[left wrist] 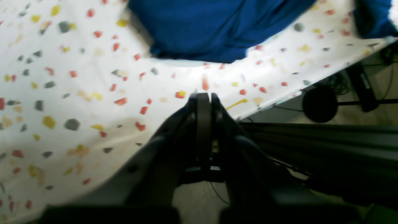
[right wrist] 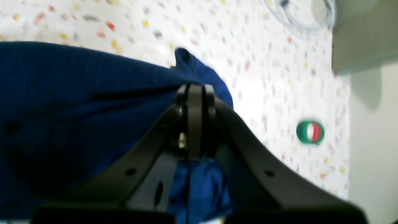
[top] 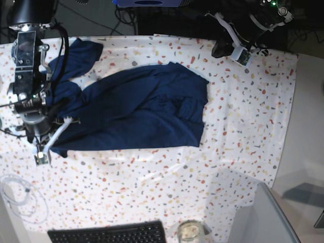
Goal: Layout the t-shirt on the table in an organized manner, then fold the t-shirt properly
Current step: 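Grasp opposite ends of the t-shirt with both grippers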
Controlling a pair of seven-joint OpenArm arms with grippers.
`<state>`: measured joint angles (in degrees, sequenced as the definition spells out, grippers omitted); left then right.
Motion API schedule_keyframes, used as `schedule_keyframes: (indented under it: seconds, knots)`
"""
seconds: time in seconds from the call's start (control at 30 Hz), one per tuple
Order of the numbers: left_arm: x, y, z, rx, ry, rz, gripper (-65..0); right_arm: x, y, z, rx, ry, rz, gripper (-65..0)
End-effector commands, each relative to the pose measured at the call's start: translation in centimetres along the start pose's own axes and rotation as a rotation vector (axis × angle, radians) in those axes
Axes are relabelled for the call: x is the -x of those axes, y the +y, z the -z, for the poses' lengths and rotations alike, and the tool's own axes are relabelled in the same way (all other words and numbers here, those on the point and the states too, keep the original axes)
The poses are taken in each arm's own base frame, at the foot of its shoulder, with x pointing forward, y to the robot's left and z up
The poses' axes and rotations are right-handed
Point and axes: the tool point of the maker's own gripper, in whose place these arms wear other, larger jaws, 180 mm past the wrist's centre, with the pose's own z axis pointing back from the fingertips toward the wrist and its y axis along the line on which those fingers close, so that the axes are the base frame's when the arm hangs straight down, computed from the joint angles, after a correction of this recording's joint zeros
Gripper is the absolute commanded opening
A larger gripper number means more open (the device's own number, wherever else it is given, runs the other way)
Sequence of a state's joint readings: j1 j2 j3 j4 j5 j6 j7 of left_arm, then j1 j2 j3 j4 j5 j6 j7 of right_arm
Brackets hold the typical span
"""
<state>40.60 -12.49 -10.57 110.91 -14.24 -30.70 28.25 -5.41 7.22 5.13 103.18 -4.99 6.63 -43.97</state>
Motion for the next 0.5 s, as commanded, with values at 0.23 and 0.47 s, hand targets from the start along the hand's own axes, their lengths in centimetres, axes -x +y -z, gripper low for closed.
schedule_keyframes:
  seconds: [0.23, 0.47]
  knots:
    - [-2.6, 0.8, 0.7, -0.001, -0.076, 0.019, -65.0, 0.9, -0.2, -0.5, 0.007, -0.002, -0.003, -64.8]
    - [-5.2, 3.1, 3.5, -0.02, -0.135, 0.011, -65.0, 0.9, -0.2, -0.5, 0.008, -0.001, -0.004, -64.8]
